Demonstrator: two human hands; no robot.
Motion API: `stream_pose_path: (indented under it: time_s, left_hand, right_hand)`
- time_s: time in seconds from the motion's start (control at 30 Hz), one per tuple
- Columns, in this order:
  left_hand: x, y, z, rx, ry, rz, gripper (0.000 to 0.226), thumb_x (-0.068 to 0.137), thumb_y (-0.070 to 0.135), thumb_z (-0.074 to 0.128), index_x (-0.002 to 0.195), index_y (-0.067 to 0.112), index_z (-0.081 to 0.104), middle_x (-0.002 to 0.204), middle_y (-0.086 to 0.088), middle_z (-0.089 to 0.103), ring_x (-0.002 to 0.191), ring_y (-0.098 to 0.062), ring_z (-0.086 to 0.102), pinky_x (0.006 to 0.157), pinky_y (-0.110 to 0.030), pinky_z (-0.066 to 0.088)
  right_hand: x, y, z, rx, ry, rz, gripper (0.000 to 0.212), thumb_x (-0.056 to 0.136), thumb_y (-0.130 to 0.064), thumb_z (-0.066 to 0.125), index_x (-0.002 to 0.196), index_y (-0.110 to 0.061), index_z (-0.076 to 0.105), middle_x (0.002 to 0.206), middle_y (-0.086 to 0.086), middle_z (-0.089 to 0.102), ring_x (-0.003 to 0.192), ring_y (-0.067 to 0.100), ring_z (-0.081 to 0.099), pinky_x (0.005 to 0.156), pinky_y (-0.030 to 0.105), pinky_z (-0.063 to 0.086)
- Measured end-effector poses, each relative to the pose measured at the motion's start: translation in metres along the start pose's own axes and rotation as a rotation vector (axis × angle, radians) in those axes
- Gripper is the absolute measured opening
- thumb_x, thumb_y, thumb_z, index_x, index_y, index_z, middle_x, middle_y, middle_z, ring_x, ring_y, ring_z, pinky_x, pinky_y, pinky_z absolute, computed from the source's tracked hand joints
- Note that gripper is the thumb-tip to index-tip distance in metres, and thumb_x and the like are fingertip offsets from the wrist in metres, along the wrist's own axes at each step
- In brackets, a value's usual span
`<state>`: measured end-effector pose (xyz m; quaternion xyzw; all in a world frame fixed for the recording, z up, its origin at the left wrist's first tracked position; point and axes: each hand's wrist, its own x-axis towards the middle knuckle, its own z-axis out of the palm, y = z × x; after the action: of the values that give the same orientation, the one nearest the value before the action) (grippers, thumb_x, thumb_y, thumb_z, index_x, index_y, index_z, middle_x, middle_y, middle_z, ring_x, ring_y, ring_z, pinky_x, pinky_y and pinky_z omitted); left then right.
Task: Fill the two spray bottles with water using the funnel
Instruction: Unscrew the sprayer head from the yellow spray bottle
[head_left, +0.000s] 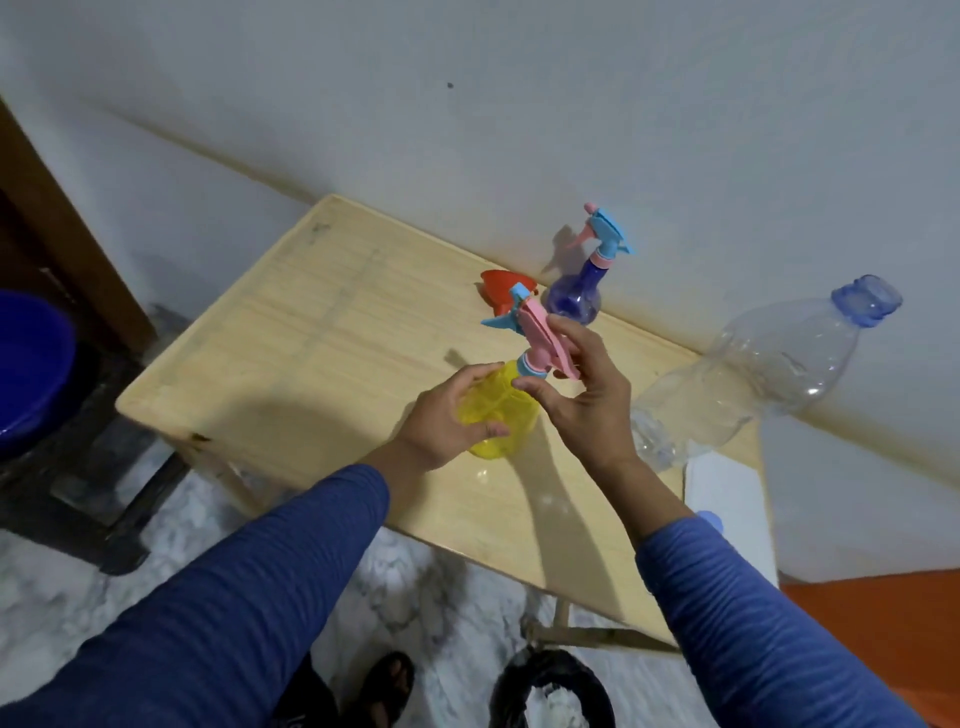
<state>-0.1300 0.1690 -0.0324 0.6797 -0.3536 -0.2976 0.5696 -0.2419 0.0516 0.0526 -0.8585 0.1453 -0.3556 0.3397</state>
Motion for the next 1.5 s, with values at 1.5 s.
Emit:
stream_pose_path:
  time_s: [1.5]
  left_hand:
    - [0.008, 0.001, -0.011, -0.014, -0.175, -0.011, 0.067, 0.069, 0.039, 0.079, 0.125, 0.050, 0.044, 0.131, 0.014, 0.055, 0.129, -0.003, 0.045, 0.109, -0.041, 0.038]
  right_hand:
    - [0.013, -0.010, -0.016, 0.080, -0.355, 0.073, 0.074, 0.088, -0.004, 0.056, 0.144, -0.040, 0.023, 0.131, 0.011, 0.052, 0.116, 0.014, 0.056, 0.093, 0.018, 0.047]
